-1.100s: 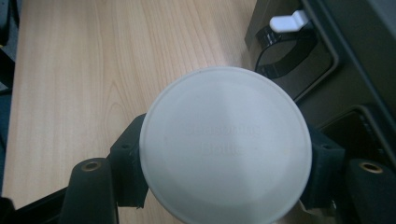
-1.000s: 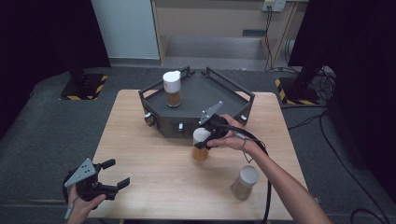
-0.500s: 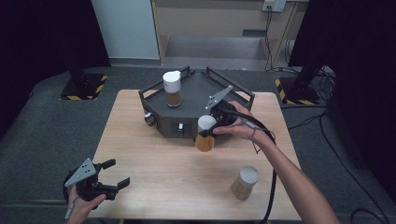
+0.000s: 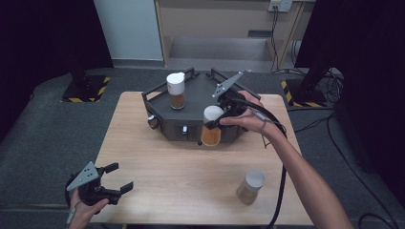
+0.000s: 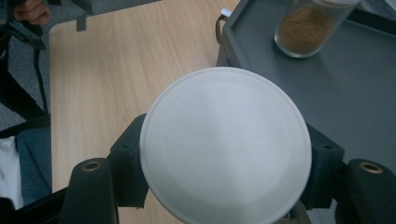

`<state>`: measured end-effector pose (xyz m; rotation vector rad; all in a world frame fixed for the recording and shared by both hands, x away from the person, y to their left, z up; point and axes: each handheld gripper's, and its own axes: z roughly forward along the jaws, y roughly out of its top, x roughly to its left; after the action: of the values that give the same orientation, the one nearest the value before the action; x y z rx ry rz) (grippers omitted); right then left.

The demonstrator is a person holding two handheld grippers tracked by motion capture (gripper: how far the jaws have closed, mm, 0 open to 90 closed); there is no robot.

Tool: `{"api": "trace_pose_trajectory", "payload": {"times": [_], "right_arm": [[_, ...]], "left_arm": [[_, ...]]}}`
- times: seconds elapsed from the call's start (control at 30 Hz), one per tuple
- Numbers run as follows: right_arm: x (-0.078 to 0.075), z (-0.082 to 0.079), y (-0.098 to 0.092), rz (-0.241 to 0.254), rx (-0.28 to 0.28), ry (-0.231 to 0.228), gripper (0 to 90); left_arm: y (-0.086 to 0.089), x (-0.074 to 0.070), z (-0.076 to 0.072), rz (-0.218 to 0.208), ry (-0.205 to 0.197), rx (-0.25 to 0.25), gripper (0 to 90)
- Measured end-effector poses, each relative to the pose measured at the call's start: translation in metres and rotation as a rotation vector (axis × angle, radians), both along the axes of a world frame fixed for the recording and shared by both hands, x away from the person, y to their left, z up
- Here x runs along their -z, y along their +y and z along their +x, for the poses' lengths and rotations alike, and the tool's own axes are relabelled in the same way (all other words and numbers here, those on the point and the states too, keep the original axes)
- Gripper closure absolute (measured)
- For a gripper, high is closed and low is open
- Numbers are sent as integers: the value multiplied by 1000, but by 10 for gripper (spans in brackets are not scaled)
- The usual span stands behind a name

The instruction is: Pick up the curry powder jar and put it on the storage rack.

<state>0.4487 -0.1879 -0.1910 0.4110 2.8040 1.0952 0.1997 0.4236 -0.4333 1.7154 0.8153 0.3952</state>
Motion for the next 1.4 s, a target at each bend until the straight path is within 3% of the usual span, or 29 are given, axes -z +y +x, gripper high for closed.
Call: {"api": "trace_pose_trajectory", "payload": {"times": [0.27,0.63,0.93,1.4], "right_arm": [[-25,6,3,-6,19,1,341],[-42,15,9,-5,43,-11,340],[-48,29,15,-10,104,-6,340],[-49,65,31,-37,211,11,340]], "left_arm": [[0,0,0,-1,0,0,0],[1,0,0,-1,3,-1,0],[1,0,0,1,5,-1,0],[1,1,1,-2,7,-3,0]]}}
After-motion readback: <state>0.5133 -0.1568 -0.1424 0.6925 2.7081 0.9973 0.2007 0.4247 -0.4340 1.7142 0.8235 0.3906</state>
